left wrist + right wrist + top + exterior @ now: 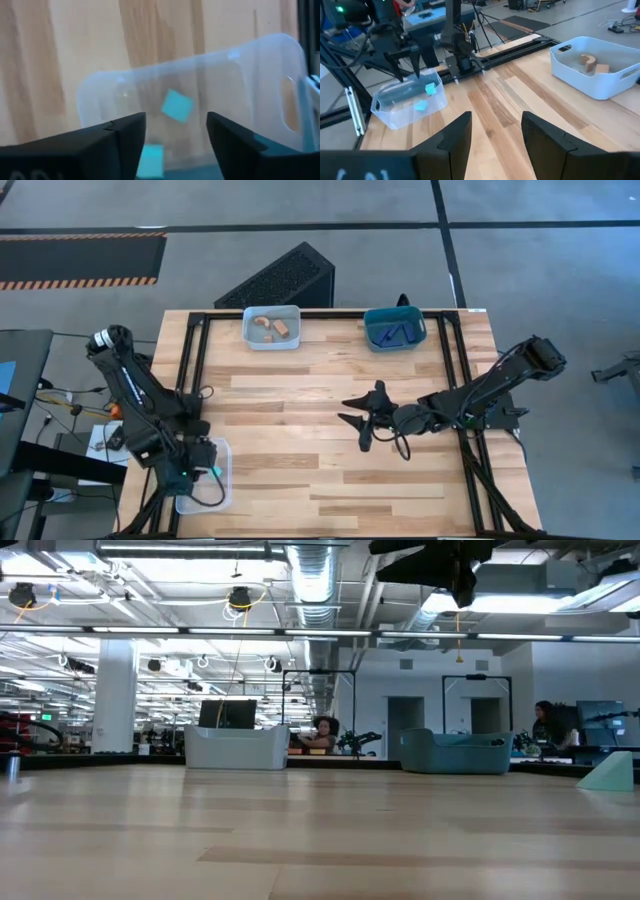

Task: Sort & place blocks by color
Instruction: Put the light blue block into the transparent bin

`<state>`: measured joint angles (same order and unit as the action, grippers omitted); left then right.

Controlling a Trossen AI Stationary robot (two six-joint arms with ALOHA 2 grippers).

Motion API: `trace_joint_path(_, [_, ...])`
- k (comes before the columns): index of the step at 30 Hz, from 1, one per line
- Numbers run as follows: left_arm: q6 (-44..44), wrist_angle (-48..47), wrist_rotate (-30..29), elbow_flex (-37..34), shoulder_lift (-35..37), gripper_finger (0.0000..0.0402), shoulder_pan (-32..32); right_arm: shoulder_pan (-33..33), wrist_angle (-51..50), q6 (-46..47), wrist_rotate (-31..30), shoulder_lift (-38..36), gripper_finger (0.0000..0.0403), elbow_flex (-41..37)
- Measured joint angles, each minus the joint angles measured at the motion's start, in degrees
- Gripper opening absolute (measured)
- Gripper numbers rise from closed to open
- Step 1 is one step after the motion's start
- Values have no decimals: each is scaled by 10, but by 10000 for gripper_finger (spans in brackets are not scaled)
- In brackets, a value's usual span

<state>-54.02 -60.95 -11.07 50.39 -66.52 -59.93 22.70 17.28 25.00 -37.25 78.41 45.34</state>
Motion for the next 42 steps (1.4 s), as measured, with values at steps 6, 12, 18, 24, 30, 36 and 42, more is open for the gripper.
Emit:
trace_joint_path(6, [136,36,-115,0,0,225,72,-4,-169,28,53,-41,195,2])
trace_joint_path(12, [287,181,-175,0,-7,215,171,-14,-537,245,131,-97,195,77])
trace_joint_path(18, [424,441,-230,-53,-40,200,256,1,-799,364,177,-99,195,104])
trace_joint_path(24, [524,658,-181,-111,-116,191,318,38,-863,286,259,-59,195,62])
trace_joint_path(30, [558,716,-189,-106,-194,190,361,21,-863,223,254,-29,200,22])
trace_joint_path(36, [607,779,-182,-94,-251,190,376,-54,-829,155,265,-36,227,-22])
trace_joint_path(42, [611,785,-190,-91,-261,190,377,-126,-782,77,286,-34,243,-63])
